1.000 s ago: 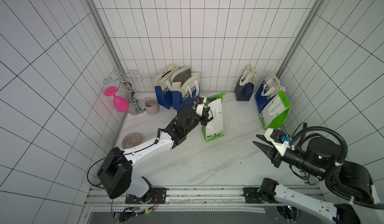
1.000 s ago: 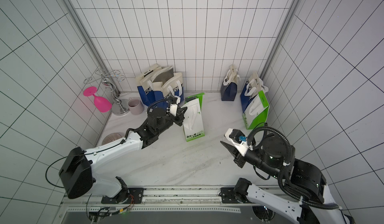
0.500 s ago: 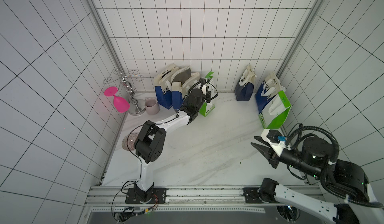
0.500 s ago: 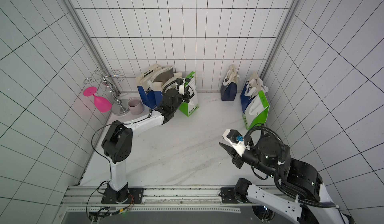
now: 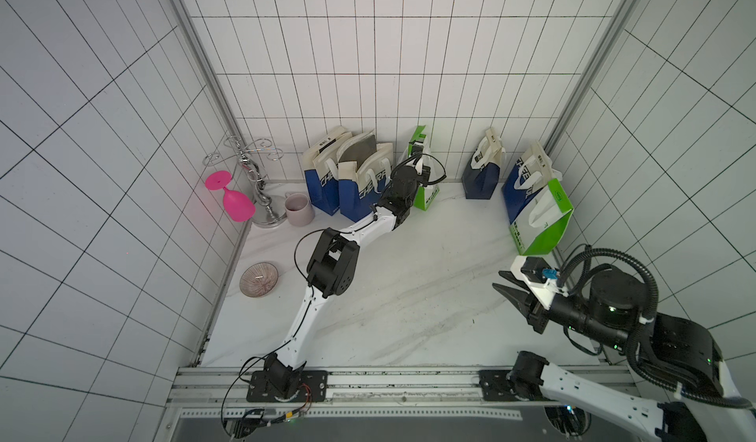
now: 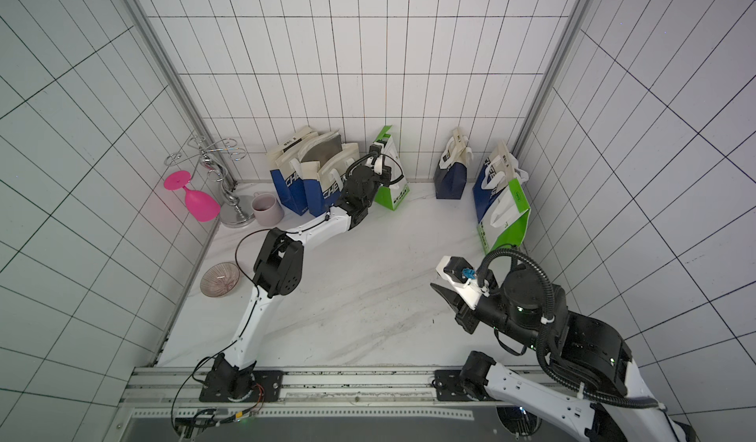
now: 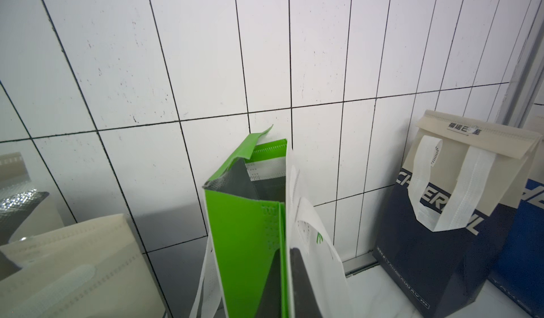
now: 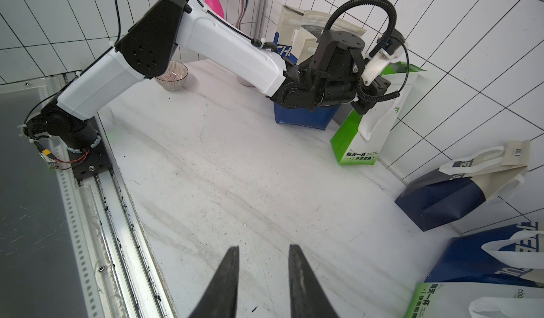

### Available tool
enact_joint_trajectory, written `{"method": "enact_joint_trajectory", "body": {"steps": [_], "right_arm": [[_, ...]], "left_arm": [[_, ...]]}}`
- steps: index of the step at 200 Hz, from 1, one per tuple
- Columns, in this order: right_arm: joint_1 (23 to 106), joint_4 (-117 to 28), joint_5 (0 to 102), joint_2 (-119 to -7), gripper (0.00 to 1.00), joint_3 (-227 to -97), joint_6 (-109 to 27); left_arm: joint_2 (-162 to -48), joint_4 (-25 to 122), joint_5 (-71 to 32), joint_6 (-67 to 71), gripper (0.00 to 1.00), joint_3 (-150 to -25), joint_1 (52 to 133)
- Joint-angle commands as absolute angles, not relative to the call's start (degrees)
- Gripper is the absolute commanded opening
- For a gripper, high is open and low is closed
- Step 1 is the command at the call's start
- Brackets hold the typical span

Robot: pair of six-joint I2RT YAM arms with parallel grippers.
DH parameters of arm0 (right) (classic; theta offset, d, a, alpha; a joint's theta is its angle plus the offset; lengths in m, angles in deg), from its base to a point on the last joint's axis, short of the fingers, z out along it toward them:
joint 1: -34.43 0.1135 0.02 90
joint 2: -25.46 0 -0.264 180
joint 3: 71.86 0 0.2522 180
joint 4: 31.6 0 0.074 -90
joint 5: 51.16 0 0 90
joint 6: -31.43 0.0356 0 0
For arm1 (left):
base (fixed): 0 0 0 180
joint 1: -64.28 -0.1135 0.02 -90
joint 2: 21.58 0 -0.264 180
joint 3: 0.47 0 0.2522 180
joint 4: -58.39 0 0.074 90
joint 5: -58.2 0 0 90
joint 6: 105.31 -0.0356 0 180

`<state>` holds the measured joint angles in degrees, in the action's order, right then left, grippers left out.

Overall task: Open the takeout bag
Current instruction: Move the takeout bag to the center of the board.

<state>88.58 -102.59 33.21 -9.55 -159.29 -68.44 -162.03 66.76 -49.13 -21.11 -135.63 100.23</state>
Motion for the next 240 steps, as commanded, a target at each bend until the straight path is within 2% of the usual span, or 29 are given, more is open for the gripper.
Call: {"method": "enact_joint_trajectory", "body": {"steps": [1,64,92,103,129,161,177,198,221,240], "right_arm": [[89.01,-104.51,31.76,-9.11,0.3,-156.75,-67.17],[89.1,-104.8,31.07,-9.85,0.3,-156.84,-67.36],[89.15,-104.34,30.72,-10.48,0.3,-156.69,-67.37],[89.1,-103.84,30.57,-10.95,0.3,-156.55,-67.36],[89.1,-103.19,29.82,-11.8,0.3,-156.7,-66.88],[89.09,-100.9,25.58,-12.73,0.3,-156.71,-65.51],[89.0,-99.09,22.4,-14.12,0.31,-156.98,-64.26],[88.57,-95.88,18.09,-17.66,0.33,-157.68,-62.28],[86.45,-90.02,14.72,-23.93,0.34,-158.34,-61.81],[80.02,-84.39,16.11,-30.24,0.35,-159.62,-61.11]], "left_arm": [[-163.03,72.0,-50.19,-27.12,0.0,-141.67,99.97],[-166.26,69.79,-50.45,-33.11,0.01,-142.54,99.21],[-163.77,69.08,-48.81,-32.79,0.5,-138.8,99.34],[-161.43,68.95,-47.84,-31.74,0.65,-136.75,99.52],[-153.39,68.02,-44.97,-27.17,0.81,-128.73,100.19],[-139.26,67.48,-45.94,-23.49,0.84,-112.56,103.25],[-130.79,63.86,-49.12,-19.83,0.85,-104.79,105.74],[-117.97,58.86,-48.47,-13.33,0.85,-92.29,108.75],[-104.42,56.41,-44.94,-3.93,0.84,-77.25,110.84],[-94.5,52.34,-38.73,1.45,0.82,-67.79,111.94]]}}
